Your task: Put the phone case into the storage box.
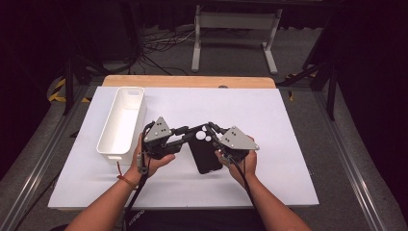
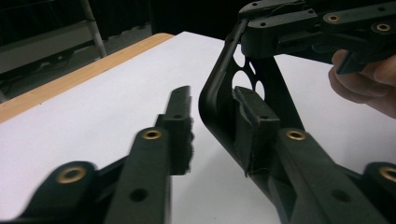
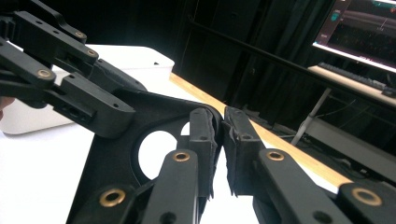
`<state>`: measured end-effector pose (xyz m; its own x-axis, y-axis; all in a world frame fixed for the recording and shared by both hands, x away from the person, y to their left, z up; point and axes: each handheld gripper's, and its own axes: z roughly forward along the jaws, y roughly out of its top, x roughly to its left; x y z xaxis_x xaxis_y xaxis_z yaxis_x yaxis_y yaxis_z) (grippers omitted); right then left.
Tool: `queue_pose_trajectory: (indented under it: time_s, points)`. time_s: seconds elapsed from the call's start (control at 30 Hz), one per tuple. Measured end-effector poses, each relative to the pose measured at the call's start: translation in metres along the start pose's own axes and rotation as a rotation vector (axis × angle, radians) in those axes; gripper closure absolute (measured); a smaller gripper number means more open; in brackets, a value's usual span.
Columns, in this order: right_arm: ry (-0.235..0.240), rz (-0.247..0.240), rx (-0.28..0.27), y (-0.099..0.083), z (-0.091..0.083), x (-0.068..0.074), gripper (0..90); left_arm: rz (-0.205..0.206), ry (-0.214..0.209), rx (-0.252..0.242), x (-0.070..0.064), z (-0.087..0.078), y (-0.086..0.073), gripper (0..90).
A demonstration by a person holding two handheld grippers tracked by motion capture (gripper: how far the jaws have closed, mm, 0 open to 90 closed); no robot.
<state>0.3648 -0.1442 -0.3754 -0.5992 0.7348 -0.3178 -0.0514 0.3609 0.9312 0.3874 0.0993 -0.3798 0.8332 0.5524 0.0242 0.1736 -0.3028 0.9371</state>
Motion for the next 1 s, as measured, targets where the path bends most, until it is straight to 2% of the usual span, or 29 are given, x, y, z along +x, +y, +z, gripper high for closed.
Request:
queue_pose_trajectory:
  time_s: [0.13, 0.2, 0.27, 0.43, 0.63, 0.8, 0.97, 1.0]
  points:
    - [0.002, -0.002, -0.006, 0.0, -0.001, 0.0, 82.5, -0.005, -0.009, 0.003, 0.0, 0.0, 0.001, 73.9]
    - [-0.002, -0.007, -0.012, 0.0, -0.002, 0.0, 82.4, 0.0, 0.003, 0.004, 0.001, 0.0, 0.002, 74.7]
    - [-0.004, -0.01, -0.014, 0.0, -0.003, 0.001, 82.3, -0.013, -0.001, 0.005, 0.001, -0.001, 0.003, 75.7]
    - [0.012, -0.018, -0.014, 0.0, -0.003, 0.004, 82.3, -0.011, 0.027, -0.002, 0.006, -0.005, 0.004, 79.5]
    - [0.017, -0.012, -0.02, 0.0, -0.002, 0.006, 82.2, 0.021, 0.043, -0.003, 0.006, -0.007, 0.004, 79.7]
    - [0.027, -0.011, -0.022, 0.0, -0.002, 0.005, 82.0, 0.035, 0.038, -0.01, 0.006, -0.009, 0.004, 80.2]
    - [0.051, 0.017, -0.028, 0.0, -0.003, 0.005, 81.7, 0.05, 0.029, -0.014, 0.006, -0.014, 0.005, 80.5]
    - [0.054, 0.016, -0.032, 0.0, -0.003, 0.005, 81.7, 0.072, 0.036, -0.014, 0.007, -0.015, 0.006, 80.6]
